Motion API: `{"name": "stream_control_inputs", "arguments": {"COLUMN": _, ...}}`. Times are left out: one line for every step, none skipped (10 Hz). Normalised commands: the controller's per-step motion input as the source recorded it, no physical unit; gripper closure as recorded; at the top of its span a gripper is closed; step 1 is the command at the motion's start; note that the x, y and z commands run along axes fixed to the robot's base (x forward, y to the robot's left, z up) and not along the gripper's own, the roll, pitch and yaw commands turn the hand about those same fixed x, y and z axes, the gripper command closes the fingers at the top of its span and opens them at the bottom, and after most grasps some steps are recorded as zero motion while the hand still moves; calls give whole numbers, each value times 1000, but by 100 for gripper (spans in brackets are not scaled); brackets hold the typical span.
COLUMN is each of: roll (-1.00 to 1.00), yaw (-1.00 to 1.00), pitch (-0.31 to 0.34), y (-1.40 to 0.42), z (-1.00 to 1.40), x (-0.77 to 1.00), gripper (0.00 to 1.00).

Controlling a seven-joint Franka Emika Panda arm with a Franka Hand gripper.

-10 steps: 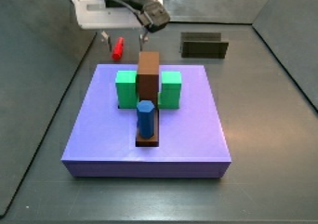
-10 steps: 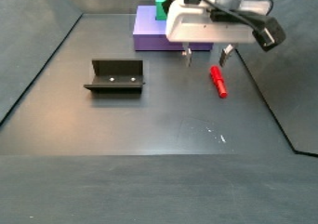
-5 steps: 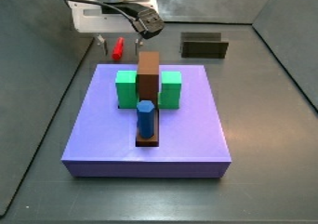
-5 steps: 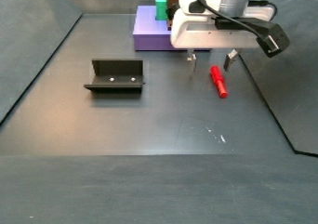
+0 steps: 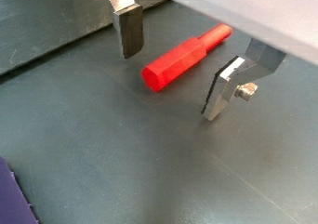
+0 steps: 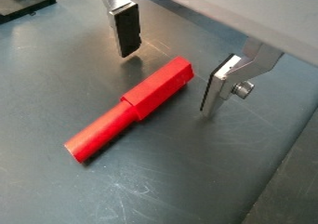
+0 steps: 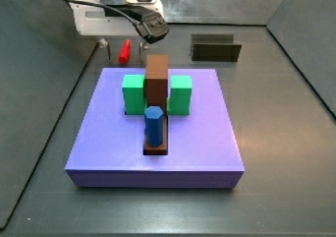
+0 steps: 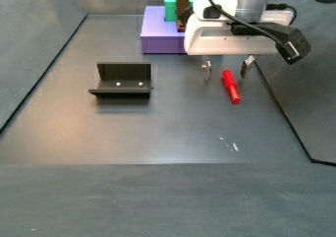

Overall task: Pick up the red object. Move up. Place the red object on the fixture. Regrasp the red object. Move to above the board. Insert the red object.
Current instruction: Pick up the red object.

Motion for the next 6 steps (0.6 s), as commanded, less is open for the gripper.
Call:
{"name": "stream_control_inputs", "arguments": {"roll": -63, "yaw": 0, "pitch": -43, "y": 0, "z": -163, "x": -11, "gripper": 0}}
{"name": "stream_control_inputs", "arguments": {"roll": -39, "yaw": 0, "pitch": -19, "y": 0, "z": -100, "x": 0, "gripper": 0}}
{"name": "stream_control_inputs", "arguments": {"roll": 0, "yaw": 0, "pitch": 0, "y": 0, "z": 0, "x": 0, "gripper": 0}}
{"name": "stream_control_inputs", "arguments": {"roll": 0, "yaw": 0, "pitch": 0, "y": 0, "z": 0, "x": 0, "gripper": 100}}
{"name": "stream_control_inputs", "arguments": {"roll": 0, "yaw": 0, "pitch": 0, "y": 0, "z": 0, "x": 0, "gripper": 100}}
{"name": "stream_control_inputs", "arguments": {"roll": 0, "yaw": 0, "pitch": 0, "y": 0, "z": 0, "x": 0, "gripper": 100}}
